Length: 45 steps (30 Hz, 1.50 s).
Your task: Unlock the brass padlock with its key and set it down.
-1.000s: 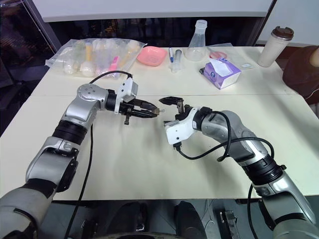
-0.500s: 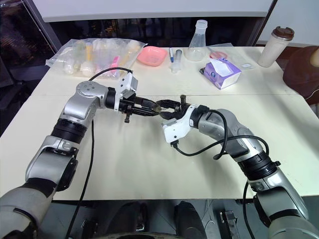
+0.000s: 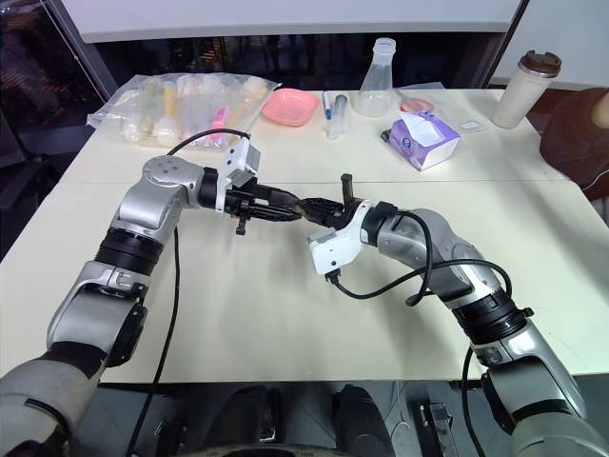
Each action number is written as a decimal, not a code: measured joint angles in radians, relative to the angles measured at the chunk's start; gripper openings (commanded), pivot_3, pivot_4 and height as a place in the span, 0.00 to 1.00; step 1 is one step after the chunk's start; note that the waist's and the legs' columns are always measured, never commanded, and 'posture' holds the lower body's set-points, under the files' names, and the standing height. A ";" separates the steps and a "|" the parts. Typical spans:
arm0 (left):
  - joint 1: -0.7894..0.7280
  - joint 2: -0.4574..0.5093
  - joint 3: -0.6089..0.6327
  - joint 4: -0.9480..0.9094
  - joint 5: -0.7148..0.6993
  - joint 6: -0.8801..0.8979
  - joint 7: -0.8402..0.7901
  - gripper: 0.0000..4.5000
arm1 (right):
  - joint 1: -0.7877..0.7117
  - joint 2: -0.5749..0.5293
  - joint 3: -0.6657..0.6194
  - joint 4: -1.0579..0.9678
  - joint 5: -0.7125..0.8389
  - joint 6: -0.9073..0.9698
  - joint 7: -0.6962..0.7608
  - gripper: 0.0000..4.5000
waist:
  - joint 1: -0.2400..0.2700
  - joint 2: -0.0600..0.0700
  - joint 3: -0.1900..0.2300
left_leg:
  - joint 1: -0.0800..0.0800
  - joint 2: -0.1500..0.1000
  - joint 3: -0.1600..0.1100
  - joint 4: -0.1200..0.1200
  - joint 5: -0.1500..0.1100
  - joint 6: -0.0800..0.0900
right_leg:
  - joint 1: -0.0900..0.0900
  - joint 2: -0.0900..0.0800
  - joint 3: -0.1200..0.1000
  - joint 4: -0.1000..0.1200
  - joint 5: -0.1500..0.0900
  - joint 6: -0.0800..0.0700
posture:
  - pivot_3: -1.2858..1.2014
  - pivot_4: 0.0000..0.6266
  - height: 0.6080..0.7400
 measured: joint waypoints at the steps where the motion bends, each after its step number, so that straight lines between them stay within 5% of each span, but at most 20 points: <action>1: 0.000 -0.001 0.000 0.002 0.001 -0.003 0.002 0.40 | 0.000 0.000 0.000 0.000 -0.001 0.000 0.000 0.00 | 0.000 0.000 0.000 | 0.000 0.000 0.000 0.000 0.000 0.000 | 0.000 0.000 0.000 0.000 0.000 0.000 | 0.52 0.24 0.81; 7: 0.001 0.011 0.003 0.022 0.022 -0.037 0.063 0.99 | 0.001 0.007 -0.001 -0.001 0.000 -0.005 0.006 0.00 | -0.001 0.000 0.000 | 0.000 0.000 0.000 0.000 0.000 0.000 | 0.000 0.000 0.000 0.000 0.000 0.000 | 0.52 0.24 0.81; 14: 0.043 0.061 0.080 -0.087 -0.053 0.048 0.064 0.99 | 0.010 0.006 -0.002 -0.001 0.000 -0.003 0.008 0.00 | 0.000 0.000 0.000 | 0.000 0.000 0.000 0.000 0.000 -0.001 | 0.000 -0.001 0.000 0.000 0.000 0.000 | 0.52 0.24 0.81; 17: 0.055 0.070 0.093 -0.133 -0.077 0.093 0.069 0.79 | 0.011 0.007 -0.002 -0.001 0.000 -0.002 0.008 0.00 | 0.001 0.000 0.000 | 0.000 0.000 0.000 0.000 0.001 -0.001 | 0.000 -0.001 0.001 0.000 0.000 0.000 | 0.52 0.24 0.81; 25: 0.097 0.068 0.096 -0.217 -0.115 0.143 0.081 0.00 | 0.014 0.008 -0.002 -0.001 0.001 -0.001 0.010 0.00 | -0.001 0.000 0.000 | 0.000 0.000 0.000 0.000 0.001 -0.002 | 0.000 0.000 0.001 0.000 0.000 0.000 | 0.52 0.24 0.81; 45: 0.138 0.059 0.012 -0.110 -0.010 -0.027 0.103 0.00 | 0.019 0.009 -0.006 -0.011 0.002 0.027 0.015 0.00 | 0.001 0.000 0.000 | 0.000 0.000 0.000 0.000 0.000 0.001 | 0.000 0.000 0.001 0.000 0.000 0.000 | 0.52 0.24 0.81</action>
